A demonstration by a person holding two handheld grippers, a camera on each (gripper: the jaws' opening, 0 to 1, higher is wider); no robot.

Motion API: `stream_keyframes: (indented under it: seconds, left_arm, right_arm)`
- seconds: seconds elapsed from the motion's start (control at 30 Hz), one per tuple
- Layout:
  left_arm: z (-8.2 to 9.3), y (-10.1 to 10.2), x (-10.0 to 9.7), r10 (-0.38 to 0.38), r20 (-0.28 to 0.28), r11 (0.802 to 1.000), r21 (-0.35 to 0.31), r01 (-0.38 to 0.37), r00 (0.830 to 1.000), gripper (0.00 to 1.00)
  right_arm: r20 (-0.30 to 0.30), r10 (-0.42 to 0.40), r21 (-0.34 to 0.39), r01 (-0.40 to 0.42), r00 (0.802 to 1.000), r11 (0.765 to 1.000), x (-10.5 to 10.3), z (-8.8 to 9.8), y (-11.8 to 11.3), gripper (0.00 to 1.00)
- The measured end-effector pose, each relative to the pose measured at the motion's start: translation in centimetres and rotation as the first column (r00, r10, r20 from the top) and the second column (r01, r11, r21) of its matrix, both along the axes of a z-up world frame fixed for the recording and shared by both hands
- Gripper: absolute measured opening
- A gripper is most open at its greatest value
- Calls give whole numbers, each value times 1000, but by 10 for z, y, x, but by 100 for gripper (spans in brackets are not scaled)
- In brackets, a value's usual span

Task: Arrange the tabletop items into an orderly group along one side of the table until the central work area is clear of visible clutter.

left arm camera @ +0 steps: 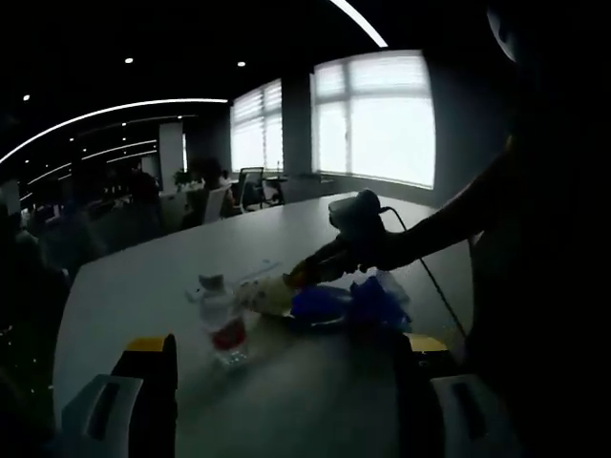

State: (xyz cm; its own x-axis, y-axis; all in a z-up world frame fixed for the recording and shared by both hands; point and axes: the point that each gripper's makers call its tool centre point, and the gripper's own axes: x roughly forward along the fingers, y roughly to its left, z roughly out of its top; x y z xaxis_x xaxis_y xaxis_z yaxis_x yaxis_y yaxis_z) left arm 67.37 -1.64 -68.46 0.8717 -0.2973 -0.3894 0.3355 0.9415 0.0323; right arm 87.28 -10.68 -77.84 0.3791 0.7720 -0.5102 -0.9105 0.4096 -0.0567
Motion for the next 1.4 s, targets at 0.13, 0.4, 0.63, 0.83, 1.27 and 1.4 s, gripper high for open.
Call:
stream_keyframes:
  seconds: [0.13, 0.4, 0.63, 0.83, 1.27, 1.4]
  left_arm:
    - [1, -9, 0, -12, 10, 1000, -2, 12, 1000, 93]
    - [3, -19, -5, -35, 19, 999, 14, 35, 999, 93]
    - [3, -22, -10, -33, 27, 999, 23, 32, 999, 93]
    - [4, -19, -14, -15, 36, 1000, 19, 15, 999, 93]
    - [4, -21, -18, -5, 43, 1000, 11, 4, 999, 91]
    - [3, -21, -19, -2, 44, 1000, 6, 1, 999, 91]
  right_arm:
    - [-33, 1, -4, -1, 999, 1000, -5, 1, -1, 0]
    - [-151, -4, -33, -1, 989, 999, -22, 12, -4, 0]
    - [-256, -15, -60, 0, 967, 998, -32, 16, 2, 0]
    - [-340, -48, -109, 12, 939, 994, -34, 11, 3, 0]
    - [-492, -148, -206, 50, 858, 977, -28, 8, -1, 0]
    - [-526, -177, -244, 51, 832, 968, -32, 6, -3, 0]
